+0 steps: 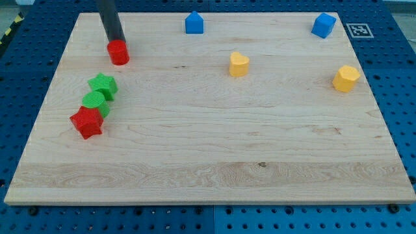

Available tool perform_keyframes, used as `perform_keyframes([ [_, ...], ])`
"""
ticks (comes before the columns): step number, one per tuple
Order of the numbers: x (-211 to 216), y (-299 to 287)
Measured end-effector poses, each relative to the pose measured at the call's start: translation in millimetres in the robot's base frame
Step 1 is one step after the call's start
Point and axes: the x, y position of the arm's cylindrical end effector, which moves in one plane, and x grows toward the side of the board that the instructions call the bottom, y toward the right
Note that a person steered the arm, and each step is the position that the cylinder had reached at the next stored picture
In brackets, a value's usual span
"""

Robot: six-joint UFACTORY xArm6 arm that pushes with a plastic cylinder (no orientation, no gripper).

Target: Nudge the red circle with the green star

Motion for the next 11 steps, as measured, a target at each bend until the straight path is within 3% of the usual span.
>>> perform_keyframes([
  [6,68,56],
  [11,59,19],
])
